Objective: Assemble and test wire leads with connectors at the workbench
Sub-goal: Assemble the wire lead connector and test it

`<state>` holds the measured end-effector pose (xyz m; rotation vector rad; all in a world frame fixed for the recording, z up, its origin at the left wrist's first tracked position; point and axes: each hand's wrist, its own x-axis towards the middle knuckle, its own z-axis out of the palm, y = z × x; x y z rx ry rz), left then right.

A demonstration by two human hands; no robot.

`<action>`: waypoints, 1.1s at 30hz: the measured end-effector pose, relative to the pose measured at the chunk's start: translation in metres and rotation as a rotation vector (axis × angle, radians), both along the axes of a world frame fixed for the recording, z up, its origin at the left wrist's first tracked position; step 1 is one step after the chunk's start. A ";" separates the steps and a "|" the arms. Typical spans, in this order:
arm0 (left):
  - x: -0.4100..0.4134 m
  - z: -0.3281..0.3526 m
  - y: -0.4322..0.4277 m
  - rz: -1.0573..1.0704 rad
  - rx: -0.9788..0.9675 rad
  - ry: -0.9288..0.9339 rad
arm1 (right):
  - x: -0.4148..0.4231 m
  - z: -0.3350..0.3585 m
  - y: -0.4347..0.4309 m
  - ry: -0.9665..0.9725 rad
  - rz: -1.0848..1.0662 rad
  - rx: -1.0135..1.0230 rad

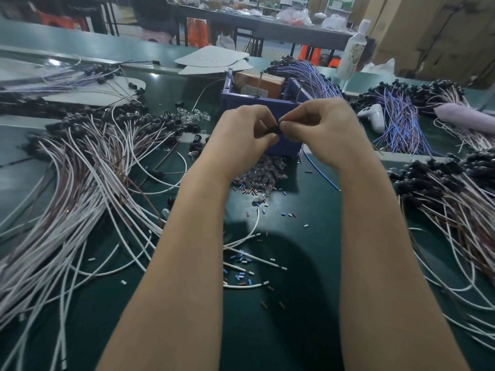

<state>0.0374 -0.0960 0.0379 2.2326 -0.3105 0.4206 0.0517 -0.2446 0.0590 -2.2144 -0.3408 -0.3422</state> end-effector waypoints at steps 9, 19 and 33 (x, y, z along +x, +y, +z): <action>-0.002 0.006 0.000 0.012 -0.050 -0.097 | -0.002 -0.005 0.006 0.259 0.102 0.613; -0.001 0.005 -0.003 0.114 -0.010 -0.053 | 0.003 -0.010 0.016 0.233 0.101 0.554; 0.006 0.005 -0.018 -0.048 -1.155 0.386 | 0.008 -0.008 -0.008 0.404 -0.052 0.605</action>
